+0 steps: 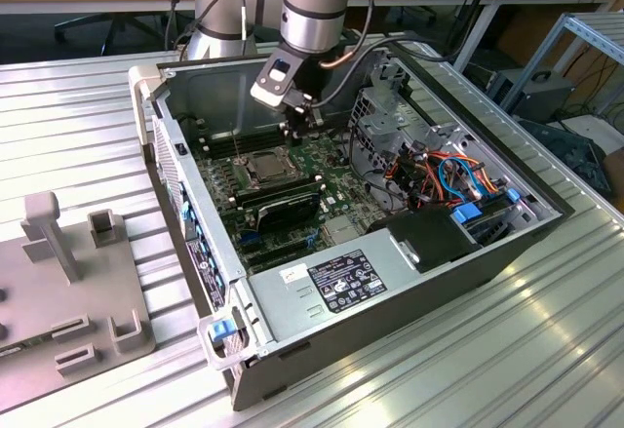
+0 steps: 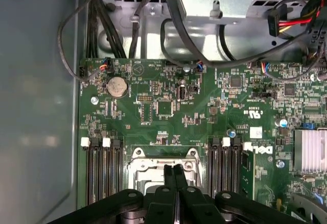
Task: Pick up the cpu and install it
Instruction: 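Close the cpu cover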
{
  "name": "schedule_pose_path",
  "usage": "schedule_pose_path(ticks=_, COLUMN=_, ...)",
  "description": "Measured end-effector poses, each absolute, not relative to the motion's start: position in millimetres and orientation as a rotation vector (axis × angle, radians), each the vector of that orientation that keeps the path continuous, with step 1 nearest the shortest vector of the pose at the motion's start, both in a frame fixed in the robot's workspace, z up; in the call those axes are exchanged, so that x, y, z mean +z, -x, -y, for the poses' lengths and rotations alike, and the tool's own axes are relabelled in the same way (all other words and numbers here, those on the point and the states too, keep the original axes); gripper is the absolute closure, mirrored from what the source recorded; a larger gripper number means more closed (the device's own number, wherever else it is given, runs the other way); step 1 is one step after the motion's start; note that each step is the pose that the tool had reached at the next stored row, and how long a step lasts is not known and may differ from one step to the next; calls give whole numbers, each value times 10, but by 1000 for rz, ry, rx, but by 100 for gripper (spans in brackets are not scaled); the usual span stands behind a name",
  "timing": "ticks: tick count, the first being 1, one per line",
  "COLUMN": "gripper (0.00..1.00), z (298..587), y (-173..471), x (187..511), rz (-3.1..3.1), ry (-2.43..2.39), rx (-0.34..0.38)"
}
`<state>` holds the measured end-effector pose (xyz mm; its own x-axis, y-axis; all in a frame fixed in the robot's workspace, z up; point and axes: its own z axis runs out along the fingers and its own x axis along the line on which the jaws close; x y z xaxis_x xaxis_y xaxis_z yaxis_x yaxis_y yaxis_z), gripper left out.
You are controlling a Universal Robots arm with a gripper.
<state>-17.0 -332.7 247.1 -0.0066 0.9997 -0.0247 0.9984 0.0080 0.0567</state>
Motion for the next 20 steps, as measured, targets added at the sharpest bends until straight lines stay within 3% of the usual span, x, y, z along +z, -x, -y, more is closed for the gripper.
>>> schedule_pose_path(ticks=20, gripper=89, z=3318, y=485, x=2362, rz=-2199, ry=-2182, rx=13)
